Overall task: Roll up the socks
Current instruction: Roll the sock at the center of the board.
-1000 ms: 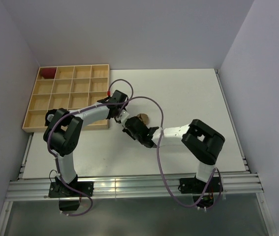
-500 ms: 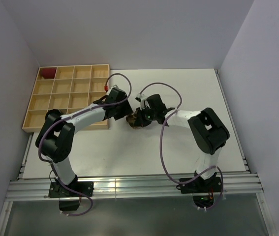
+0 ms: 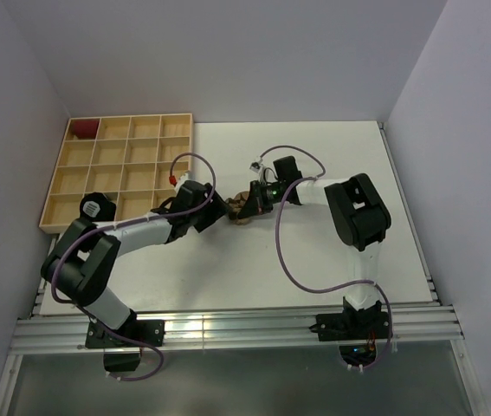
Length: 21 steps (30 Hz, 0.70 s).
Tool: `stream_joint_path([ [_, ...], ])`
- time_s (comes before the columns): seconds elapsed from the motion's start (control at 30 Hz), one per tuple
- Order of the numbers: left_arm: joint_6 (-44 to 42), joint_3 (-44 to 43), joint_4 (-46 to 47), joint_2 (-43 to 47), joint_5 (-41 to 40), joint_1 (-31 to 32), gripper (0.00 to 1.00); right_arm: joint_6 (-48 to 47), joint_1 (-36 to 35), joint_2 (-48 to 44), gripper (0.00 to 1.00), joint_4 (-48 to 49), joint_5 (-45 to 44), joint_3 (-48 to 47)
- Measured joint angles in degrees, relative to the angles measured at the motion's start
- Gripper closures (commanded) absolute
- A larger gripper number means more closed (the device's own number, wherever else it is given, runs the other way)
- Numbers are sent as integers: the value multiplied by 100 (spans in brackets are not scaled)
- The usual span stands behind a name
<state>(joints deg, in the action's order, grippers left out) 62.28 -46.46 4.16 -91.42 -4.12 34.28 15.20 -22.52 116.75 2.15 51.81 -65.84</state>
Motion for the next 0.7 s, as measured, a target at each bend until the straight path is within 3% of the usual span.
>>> stream_joint_path([
  [0.7, 811, 903, 2756, -811, -177, 59, 31, 319, 149, 363, 100, -188, 549, -291],
])
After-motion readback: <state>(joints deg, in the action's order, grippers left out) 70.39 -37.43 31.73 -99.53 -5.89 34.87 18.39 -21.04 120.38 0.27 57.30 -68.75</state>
